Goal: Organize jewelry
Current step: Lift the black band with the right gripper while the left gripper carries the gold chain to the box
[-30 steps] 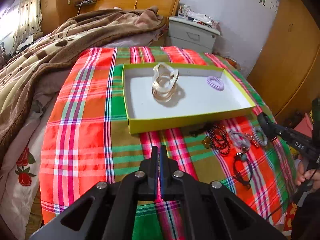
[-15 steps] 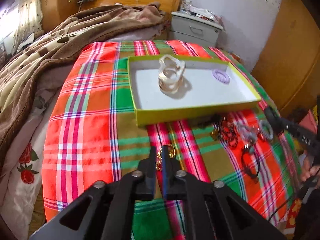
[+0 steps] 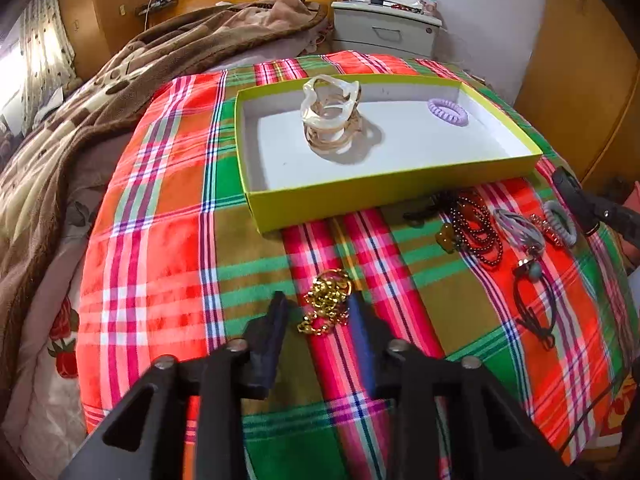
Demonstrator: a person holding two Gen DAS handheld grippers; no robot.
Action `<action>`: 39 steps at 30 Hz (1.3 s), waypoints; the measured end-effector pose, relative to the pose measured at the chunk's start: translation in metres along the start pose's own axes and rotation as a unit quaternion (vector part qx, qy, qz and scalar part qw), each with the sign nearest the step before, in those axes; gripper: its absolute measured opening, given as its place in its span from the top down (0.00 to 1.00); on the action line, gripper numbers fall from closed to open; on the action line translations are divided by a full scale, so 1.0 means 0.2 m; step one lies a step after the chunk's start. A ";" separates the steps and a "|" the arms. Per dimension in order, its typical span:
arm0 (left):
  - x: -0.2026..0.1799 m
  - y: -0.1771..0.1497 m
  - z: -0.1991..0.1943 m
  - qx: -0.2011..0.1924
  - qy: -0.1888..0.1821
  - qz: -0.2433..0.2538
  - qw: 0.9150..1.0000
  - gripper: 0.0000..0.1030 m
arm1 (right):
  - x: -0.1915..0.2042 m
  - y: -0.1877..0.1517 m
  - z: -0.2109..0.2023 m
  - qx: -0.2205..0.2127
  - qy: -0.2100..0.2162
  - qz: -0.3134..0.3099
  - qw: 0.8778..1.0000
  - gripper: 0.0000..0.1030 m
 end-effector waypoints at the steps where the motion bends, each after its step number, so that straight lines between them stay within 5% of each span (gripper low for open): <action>1: 0.00 0.00 0.00 0.001 -0.003 0.000 1.000 0.91 | 0.00 0.00 0.00 0.000 0.000 0.000 1.000 0.88; 9: -0.01 -0.01 -0.05 -0.010 -0.021 -0.009 1.000 0.91 | 0.00 0.00 0.00 -0.003 0.000 0.000 1.000 0.88; 22: 0.03 0.11 -0.19 -0.072 -0.121 -0.072 0.987 0.91 | 0.00 0.01 -0.01 -0.006 0.002 0.005 1.000 0.88; 39: 0.05 0.33 -0.25 -0.095 -0.091 -0.050 0.990 0.91 | 0.05 0.19 -0.03 -0.024 0.007 -0.006 1.000 0.88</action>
Point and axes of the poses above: each gripper's, at about its wrist camera, not at the fingertips, and z roughly the way its jaws point, x to its left, y to its top, the point moved 6 cm from there along z, roughly the way its jaws point, and after that the axes turned 11 degrees about -y, right-handed, at the moved point
